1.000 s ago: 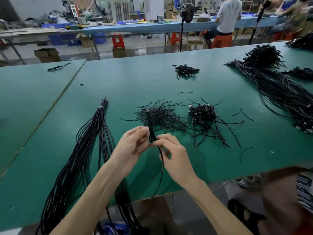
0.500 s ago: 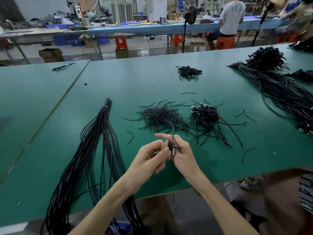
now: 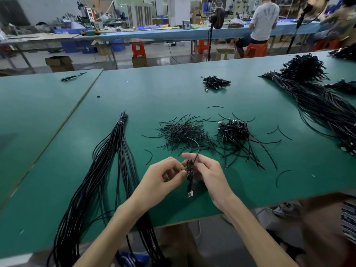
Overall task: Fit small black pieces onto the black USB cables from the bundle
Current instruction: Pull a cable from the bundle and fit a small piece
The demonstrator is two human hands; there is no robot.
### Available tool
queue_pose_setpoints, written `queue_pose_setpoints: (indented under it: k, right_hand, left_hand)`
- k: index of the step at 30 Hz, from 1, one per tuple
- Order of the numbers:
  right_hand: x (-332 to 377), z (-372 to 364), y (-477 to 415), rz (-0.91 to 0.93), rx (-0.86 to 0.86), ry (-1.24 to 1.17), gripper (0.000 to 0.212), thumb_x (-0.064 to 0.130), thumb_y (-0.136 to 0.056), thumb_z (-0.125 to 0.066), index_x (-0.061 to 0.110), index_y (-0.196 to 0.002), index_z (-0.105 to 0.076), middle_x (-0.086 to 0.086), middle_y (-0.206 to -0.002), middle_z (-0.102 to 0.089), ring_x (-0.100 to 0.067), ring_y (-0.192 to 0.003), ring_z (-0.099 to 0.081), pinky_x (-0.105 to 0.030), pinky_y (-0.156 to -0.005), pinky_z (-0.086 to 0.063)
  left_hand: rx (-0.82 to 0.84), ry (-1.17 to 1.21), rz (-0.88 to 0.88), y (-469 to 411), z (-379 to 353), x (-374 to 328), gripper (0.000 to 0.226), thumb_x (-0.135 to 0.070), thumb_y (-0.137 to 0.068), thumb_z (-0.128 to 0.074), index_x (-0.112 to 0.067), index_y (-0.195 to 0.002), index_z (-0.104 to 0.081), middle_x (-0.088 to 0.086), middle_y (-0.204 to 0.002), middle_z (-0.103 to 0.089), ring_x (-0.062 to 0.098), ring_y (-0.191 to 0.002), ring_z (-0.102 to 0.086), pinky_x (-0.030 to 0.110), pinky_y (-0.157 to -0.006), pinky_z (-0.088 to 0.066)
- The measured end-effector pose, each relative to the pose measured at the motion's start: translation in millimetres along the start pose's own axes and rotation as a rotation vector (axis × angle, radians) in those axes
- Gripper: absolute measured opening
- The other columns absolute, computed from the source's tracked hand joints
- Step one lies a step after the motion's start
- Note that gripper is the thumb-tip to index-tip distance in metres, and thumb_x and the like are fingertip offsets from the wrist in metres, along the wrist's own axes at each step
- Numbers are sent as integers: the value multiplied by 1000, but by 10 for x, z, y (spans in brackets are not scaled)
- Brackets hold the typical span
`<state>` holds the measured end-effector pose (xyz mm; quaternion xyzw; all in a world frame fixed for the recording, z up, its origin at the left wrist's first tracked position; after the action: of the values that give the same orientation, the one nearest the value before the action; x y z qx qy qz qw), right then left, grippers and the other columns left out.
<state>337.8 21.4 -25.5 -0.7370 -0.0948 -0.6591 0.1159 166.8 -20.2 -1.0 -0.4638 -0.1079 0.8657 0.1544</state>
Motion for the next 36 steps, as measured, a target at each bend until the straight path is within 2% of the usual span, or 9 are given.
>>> queue_pose_setpoints:
  k: [3,5,9,16,23,26,29,33,36]
  right_hand:
    - [13,4,0,-31,16,-101,36,25,-105,-41,23,-122,-72,-8,-100,-78,-14,-82,-68,-21,-64,-49]
    - [21,-13,12,-3,27,-18,29,34,-105,-49,27,-120,-73,-2,-93,-73,-12,-78,-61,-22,-62,-45]
    - [31,-32,18,37,46,43,18,25,-101,-66,31,-117,-73,4,-98,-76,-4,-86,-67,-15,-68,-48]
    - [47,-11,24,90,88,39,28,9,-100,-65,33,-111,-72,-7,-108,-72,-12,-85,-58,-19,-68,-47]
    - [16,18,22,85,58,-30,29,3,-100,-62,26,-113,-74,-10,-102,-75,-13,-88,-65,-25,-72,-52]
    - [15,28,21,72,54,-48,27,3,-100,-63,23,-114,-75,-7,-101,-78,-13,-88,-66,-22,-70,-51]
    - [10,32,15,66,-1,-68,24,6,-95,-69,21,-111,-77,-5,-104,-78,-12,-92,-67,-19,-73,-50]
    - [-11,17,-1,52,25,-72,23,2,-92,-70,19,-106,-79,-12,-107,-75,-26,-105,-68,-35,-92,-56]
    - [6,13,-6,90,56,18,22,4,-90,-74,21,-102,-80,-9,-107,-63,-22,-102,-60,-44,-99,-50]
  left_hand:
    - [-29,-55,-3,5,16,40,10,-34,-93,-69,-29,-86,-66,-9,-82,-60,15,-66,-53,15,-61,-39]
    - [-57,-54,17,-11,8,78,11,-27,-94,-72,-30,-85,-65,-9,-81,-61,13,-65,-53,13,-61,-38]
    - [-65,-43,43,-22,-26,89,15,-19,-96,-72,-26,-85,-64,-12,-76,-58,8,-61,-49,13,-59,-37]
    - [59,264,168,-25,-6,138,15,-16,-100,-66,-13,-86,-63,-3,-61,-52,16,-54,-50,22,-58,-38]
    - [123,460,287,-33,-45,203,32,-39,-95,-72,-8,-90,-63,9,-65,-52,18,-57,-46,24,-54,-33]
    - [112,440,295,-58,-67,202,39,-48,-87,-78,-11,-89,-65,8,-65,-60,20,-58,-55,25,-53,-40]
    - [117,423,284,-80,-77,195,29,-40,-90,-76,-12,-94,-70,10,-72,-69,23,-58,-63,30,-53,-49]
    - [175,489,273,-71,-39,214,21,-27,-91,-77,-9,-100,-73,11,-82,-66,27,-66,-68,29,-56,-51]
    - [213,512,266,-62,-35,211,22,-29,-90,-78,-8,-94,-73,13,-78,-65,20,-67,-64,27,-58,-49]
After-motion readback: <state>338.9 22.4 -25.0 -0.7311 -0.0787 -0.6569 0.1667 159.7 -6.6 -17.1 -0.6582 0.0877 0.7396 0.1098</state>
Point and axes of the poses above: each hand's wrist, its own y-axis away from the middle knuckle, its own z-axis out of the back of the hand, x = y × z, the point moved 2 cm from there along -y, towards the middle knuckle
